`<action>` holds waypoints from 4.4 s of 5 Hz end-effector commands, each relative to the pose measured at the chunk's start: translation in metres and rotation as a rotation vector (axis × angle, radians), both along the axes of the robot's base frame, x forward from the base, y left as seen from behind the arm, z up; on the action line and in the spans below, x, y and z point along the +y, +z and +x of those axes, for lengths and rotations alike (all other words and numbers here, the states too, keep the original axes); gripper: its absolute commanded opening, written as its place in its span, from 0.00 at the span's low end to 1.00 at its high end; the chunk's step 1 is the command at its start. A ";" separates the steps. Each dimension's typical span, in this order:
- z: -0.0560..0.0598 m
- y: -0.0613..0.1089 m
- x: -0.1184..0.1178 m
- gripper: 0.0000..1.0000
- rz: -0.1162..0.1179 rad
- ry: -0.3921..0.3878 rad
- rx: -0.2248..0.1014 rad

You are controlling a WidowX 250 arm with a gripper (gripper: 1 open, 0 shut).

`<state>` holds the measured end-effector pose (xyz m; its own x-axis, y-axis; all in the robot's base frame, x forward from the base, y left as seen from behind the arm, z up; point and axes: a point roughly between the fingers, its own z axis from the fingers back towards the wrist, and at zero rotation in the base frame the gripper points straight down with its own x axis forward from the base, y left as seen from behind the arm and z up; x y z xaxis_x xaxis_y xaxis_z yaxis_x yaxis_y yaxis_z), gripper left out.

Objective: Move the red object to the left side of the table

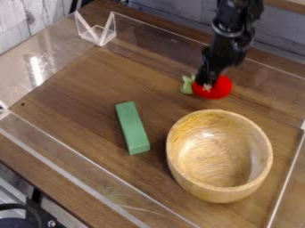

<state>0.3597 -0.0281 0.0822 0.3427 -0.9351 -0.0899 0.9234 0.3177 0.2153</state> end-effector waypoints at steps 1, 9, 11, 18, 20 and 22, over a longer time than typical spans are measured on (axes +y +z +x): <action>0.002 0.049 0.001 0.00 0.013 0.029 -0.126; -0.028 0.063 0.179 0.00 0.116 0.720 -0.171; -0.035 0.038 0.230 0.00 0.104 0.850 -0.148; -0.055 -0.038 0.242 0.00 -0.279 1.266 0.033; -0.066 -0.056 0.241 0.00 -0.282 1.294 0.092; -0.075 -0.070 0.240 0.00 -0.287 1.323 0.153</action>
